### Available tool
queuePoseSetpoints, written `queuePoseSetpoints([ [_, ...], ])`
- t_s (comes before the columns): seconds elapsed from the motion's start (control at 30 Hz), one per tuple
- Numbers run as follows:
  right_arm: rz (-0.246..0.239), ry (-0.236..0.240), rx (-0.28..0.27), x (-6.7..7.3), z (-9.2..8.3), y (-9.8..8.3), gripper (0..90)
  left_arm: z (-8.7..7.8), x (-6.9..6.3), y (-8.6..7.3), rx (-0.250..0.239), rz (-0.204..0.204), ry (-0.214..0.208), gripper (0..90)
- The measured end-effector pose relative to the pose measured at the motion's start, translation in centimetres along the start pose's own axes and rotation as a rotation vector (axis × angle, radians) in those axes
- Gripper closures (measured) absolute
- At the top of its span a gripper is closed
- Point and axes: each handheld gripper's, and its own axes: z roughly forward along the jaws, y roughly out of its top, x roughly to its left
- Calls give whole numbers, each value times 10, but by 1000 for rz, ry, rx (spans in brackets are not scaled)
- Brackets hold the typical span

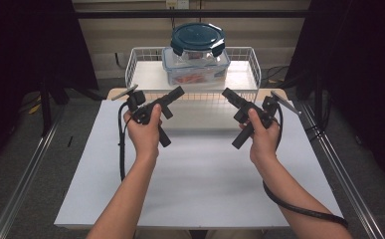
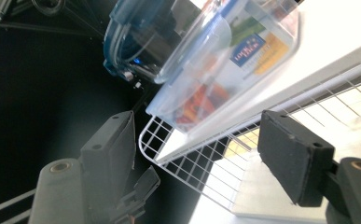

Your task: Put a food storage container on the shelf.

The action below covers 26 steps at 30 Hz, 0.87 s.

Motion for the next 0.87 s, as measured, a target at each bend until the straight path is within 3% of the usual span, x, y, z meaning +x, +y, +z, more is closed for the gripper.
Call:
queuePoseSetpoints([
  [0.17, -19, 3, 8, -6, -7, -7, 270, -6, 12, -12, 22, 8, 25, 119],
  [0.4, -37, 3, 34, -20, -21, -21, 258, -16, 28, -29, 54, 15, 25, 104],
  [0.53, -40, -4, 43, -27, -26, -27, 254, -22, 36, -39, 74, 14, 44, 99],
  [0.7, -41, -14, 63, -39, -36, -39, 247, -30, 46, -51, 90, 49, 91, 91],
  [0.87, -59, -27, 83, -47, -43, -46, 239, -36, 54, -55, 111, 55, 101, 86],
])
